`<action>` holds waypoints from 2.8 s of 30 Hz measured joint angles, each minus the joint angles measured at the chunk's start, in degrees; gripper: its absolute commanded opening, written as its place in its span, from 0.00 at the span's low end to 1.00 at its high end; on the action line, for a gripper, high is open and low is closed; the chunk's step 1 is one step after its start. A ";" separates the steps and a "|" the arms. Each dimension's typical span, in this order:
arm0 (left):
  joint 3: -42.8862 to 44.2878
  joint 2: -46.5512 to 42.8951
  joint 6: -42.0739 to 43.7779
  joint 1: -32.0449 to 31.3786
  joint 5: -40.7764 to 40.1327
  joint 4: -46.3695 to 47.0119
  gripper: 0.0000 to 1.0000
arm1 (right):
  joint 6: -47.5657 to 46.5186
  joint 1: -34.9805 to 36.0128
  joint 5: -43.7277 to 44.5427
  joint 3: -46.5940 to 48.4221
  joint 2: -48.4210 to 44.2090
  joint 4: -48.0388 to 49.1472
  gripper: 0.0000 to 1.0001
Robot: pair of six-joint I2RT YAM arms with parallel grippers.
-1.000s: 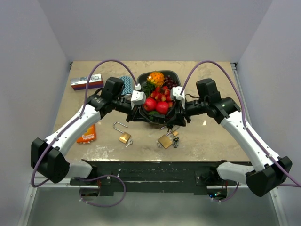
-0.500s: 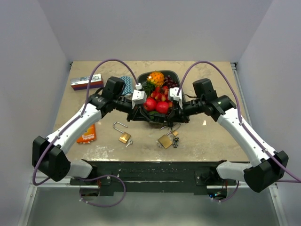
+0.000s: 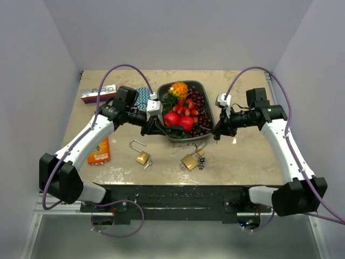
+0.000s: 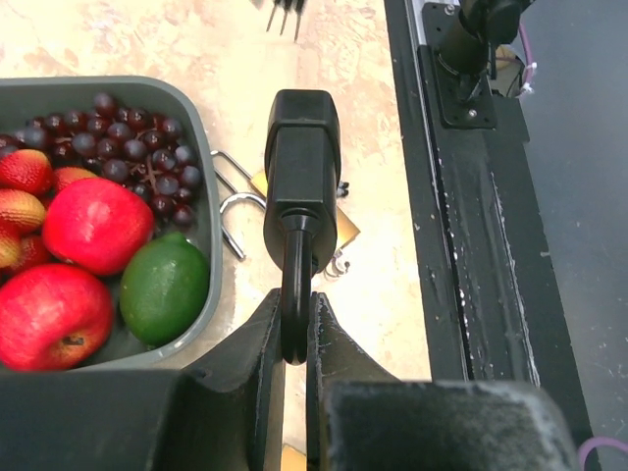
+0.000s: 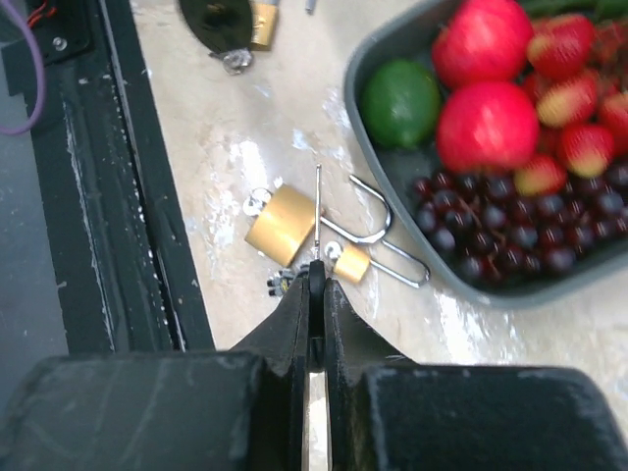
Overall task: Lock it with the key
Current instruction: Place the key at the corner of the board, then place the lock at the corner of the board.
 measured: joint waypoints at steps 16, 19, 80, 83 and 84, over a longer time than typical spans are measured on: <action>0.28 0.92 -3.72 0.39 -1.90 4.70 0.00 | 14.14 -24.28 12.55 26.25 39.58 24.61 0.00; 0.07 0.90 -5.01 0.61 -2.40 6.45 0.00 | 17.22 -24.55 17.38 33.00 47.56 29.86 0.00; 16.87 17.31 -33.03 1.49 0.98 -3.08 0.00 | 3.15 15.89 16.24 5.60 4.92 34.45 0.99; 16.90 17.38 -35.47 1.49 1.31 -2.89 0.00 | 1.36 19.47 16.22 3.76 4.90 32.46 0.99; 16.90 17.38 -36.33 1.49 1.33 -2.75 0.00 | 0.63 20.35 16.15 3.41 4.90 31.54 0.99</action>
